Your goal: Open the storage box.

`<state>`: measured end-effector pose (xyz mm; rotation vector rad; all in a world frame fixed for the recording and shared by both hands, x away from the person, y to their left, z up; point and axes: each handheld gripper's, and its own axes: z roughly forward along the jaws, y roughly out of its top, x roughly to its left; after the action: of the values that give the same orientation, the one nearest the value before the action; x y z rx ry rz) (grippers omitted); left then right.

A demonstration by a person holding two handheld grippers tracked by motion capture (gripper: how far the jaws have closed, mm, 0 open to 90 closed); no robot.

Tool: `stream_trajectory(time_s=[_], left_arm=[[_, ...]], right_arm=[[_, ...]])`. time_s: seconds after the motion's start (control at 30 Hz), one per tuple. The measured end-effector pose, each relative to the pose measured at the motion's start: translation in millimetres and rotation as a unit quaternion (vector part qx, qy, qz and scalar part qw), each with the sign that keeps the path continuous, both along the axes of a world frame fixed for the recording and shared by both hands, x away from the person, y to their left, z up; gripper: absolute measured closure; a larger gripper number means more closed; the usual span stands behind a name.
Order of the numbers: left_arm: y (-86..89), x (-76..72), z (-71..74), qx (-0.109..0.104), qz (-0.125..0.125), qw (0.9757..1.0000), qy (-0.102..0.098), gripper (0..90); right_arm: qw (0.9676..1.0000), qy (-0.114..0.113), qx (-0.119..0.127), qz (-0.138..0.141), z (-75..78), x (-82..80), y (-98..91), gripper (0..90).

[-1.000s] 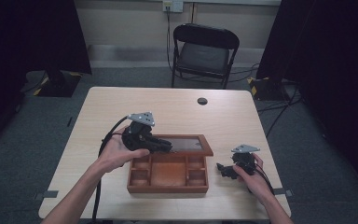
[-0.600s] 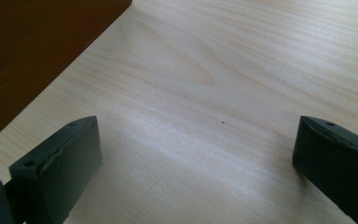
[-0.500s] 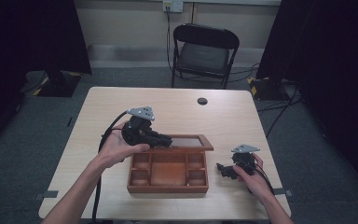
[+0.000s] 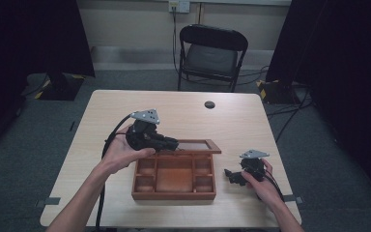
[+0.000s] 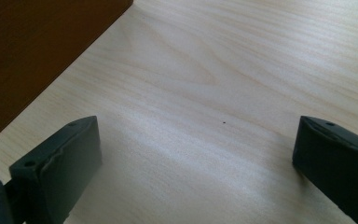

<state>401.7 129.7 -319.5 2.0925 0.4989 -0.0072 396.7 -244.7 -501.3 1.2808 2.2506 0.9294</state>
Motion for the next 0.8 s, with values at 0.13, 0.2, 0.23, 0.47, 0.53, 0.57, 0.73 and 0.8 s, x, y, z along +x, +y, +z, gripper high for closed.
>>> stream_trajectory(time_s=[0.13,0.2,0.23,0.47,0.53,0.57,0.73,0.8], left_arm=[[0.4,1.4,0.1,-0.008,0.004,1.0000,0.001,81.8],[0.7,1.8,0.8,-0.007,0.009,0.9999,0.001,81.9],[1.0,2.1,1.2,-0.008,0.010,0.9999,-0.001,81.9],[2.1,4.1,2.2,-0.015,0.013,0.9998,-0.003,82.1],[2.0,4.3,2.3,-0.016,0.013,0.9998,-0.004,82.1],[2.2,4.6,2.4,-0.016,0.012,0.9998,-0.005,82.1],[2.4,4.9,2.6,-0.019,0.015,0.9997,-0.005,82.2],[2.6,5.6,2.7,-0.022,0.015,0.9996,-0.004,82.2]], right_arm=[[1.0000,0.001,0.001,0.000,0.1,-0.2,0.3,0.3],[1.0000,0.001,0.001,0.001,0.1,-0.2,0.4,0.3],[1.0000,0.001,0.001,0.001,0.1,-0.2,0.4,0.3],[1.0000,0.001,0.001,0.001,0.1,-0.2,0.4,0.3],[1.0000,0.001,0.001,0.001,0.1,-0.2,0.4,0.3],[1.0000,0.001,0.001,0.001,0.0,-0.2,0.4,0.3],[1.0000,0.001,0.001,0.001,0.1,-0.2,0.4,0.3],[1.0000,0.001,0.001,0.001,0.1,-0.2,0.4,0.3]])
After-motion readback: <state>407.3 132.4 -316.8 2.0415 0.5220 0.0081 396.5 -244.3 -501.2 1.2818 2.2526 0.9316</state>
